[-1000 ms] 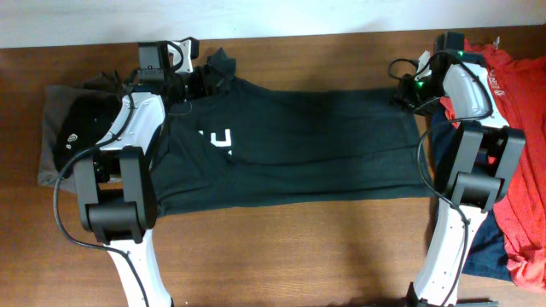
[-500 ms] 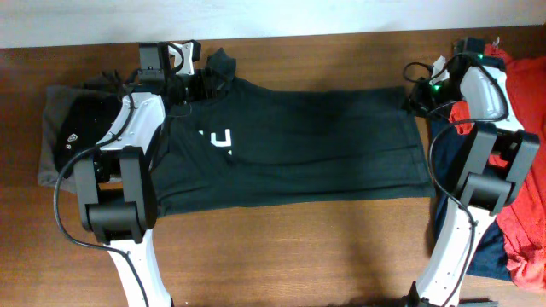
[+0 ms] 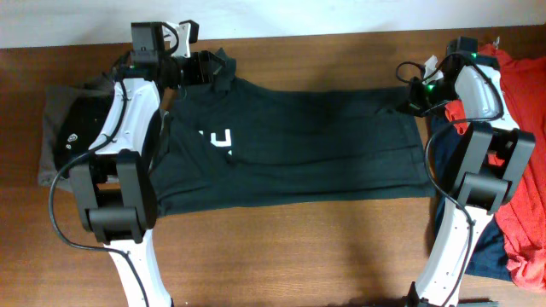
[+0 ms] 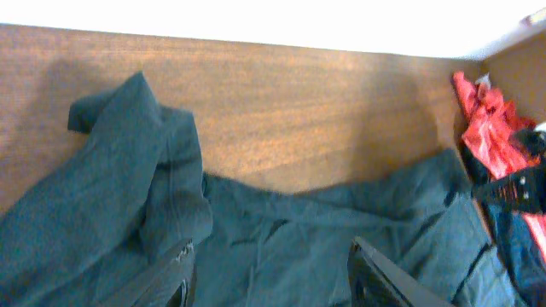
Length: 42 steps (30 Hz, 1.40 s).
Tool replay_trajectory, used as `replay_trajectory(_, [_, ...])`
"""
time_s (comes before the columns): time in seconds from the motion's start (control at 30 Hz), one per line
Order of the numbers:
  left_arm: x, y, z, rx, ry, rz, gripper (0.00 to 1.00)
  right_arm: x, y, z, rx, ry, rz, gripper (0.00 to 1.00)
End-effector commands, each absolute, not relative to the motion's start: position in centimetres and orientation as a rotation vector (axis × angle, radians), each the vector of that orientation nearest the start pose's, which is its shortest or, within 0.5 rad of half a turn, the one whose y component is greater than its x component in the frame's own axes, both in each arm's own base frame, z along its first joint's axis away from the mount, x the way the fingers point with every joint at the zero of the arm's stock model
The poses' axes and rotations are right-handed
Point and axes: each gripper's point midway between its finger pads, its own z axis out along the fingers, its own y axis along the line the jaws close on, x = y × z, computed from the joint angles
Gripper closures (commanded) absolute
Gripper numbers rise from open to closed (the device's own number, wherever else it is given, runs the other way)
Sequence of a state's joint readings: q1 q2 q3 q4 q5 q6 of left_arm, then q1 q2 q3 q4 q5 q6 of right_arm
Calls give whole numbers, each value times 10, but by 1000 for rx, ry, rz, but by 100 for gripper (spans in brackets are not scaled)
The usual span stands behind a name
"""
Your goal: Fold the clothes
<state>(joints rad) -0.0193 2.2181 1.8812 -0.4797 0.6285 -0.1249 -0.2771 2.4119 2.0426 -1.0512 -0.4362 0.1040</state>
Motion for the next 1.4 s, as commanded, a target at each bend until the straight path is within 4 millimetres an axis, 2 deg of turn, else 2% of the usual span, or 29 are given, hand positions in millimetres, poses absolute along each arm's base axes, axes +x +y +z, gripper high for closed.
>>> replay_trajectory(0.0, [576, -103, 171, 277, 2301, -697, 43, 509, -63, 44, 433, 2793, 691, 96])
replay_trajectory(0.13, [569, -95, 177, 327, 2354, -605, 44, 515, -69, 72, 402, 2722, 717, 96])
replay_trajectory(0.2, [567, -93, 181, 329, 2366, -591, 44, 516, -72, 79, 402, 2709, 711, 96])
replay_trajectory(0.4, [560, -91, 184, 328, 2398, -586, 44, 507, -73, 98, 339, 2709, 697, 96])
replay_trajectory(0.5, [556, -87, 180, 316, 2429, -559, 44, 499, -71, 114, 262, 2709, 672, 96])
replay_trajectory(0.67, [545, -80, 180, 336, 2475, -496, 44, 483, -78, 141, 272, 2730, 567, 96])
replay_trajectory(0.8, [533, -76, 182, 329, 2518, -471, 41, 468, -78, 147, 294, 2775, 544, 96])
replay_trajectory(0.93, [530, -80, 177, 395, 2522, -459, 35, 465, -77, 146, 299, 2785, 549, 96])
replay_trajectory(1.0, [536, -82, 172, 438, 2509, -411, 32, 466, -77, 146, 298, 2782, 548, 96])
replay_trajectory(1.1, [557, -83, 166, 443, 2461, -320, 32, 466, -76, 146, 296, 2783, 548, 96])
replay_trajectory(1.13, [572, -86, 162, 448, 2415, -296, 32, 466, -76, 146, 295, 2783, 548, 96])
replay_trajectory(1.27, [604, -92, 150, 456, 2316, -279, 33, 466, -76, 146, 294, 2784, 549, 96])
replay_trajectory(1.37, [626, -87, 119, 438, 2298, -228, 38, 466, -76, 146, 295, 2784, 549, 96])
